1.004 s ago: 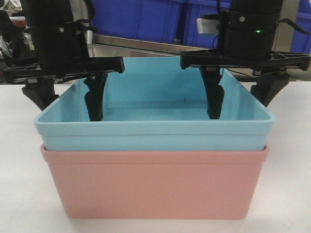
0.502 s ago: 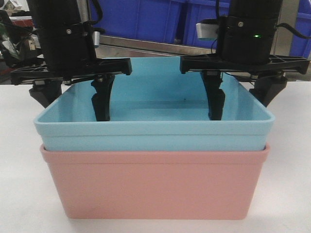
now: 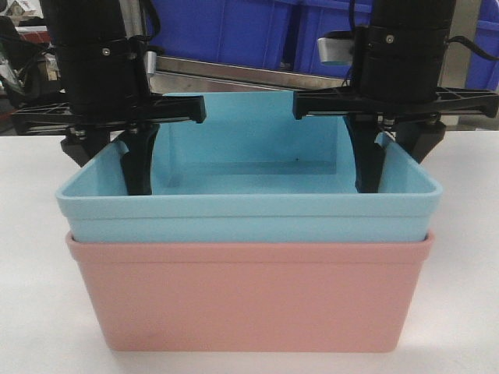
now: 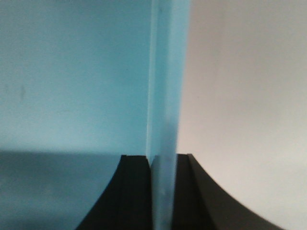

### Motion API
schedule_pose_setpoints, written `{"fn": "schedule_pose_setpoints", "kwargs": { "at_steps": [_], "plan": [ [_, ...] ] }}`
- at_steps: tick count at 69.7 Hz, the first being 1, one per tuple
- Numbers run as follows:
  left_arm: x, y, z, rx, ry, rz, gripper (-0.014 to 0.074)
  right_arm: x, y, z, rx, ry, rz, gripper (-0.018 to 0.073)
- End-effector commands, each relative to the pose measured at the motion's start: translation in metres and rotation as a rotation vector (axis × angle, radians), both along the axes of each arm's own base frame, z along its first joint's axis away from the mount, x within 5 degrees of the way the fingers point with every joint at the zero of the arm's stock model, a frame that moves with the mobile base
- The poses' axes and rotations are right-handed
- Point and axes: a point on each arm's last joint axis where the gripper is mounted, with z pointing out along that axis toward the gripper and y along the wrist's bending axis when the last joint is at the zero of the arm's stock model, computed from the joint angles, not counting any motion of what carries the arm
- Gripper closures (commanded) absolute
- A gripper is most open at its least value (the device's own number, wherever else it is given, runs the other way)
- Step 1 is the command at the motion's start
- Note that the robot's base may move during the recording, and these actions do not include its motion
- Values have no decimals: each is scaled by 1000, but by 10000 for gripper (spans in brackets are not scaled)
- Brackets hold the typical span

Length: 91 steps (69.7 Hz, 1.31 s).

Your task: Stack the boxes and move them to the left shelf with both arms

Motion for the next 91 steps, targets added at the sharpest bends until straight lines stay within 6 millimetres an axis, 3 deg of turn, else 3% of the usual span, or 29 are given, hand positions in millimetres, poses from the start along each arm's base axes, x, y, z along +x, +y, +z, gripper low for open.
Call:
{"fn": "schedule_pose_setpoints", "kwargs": {
  "at_steps": [1, 32, 48, 56, 70, 91],
  "plan": [
    [-3, -5, 28, -88, -68, 16, 603, -1, 0, 23, 38, -72, 8, 506],
    [-3, -7, 29, -111, -59, 24, 603, 0, 1, 24, 49, -92, 8, 506],
    [-10, -8, 46, -139, -23, 26, 603, -2, 0, 51, 70, -126, -2, 506],
    [-17, 0, 61, -119, -29, 74, 603, -11, -3, 66, 88, -144, -25, 506],
    [-35, 13, 89, -105, -54, 68, 603, -30, 7, 77, 109, -147, -20, 506],
    [-67, 15, 98, -108, -47, 44, 603, -67, 11, 87, 144, -169, -5, 506]
  ]
}}
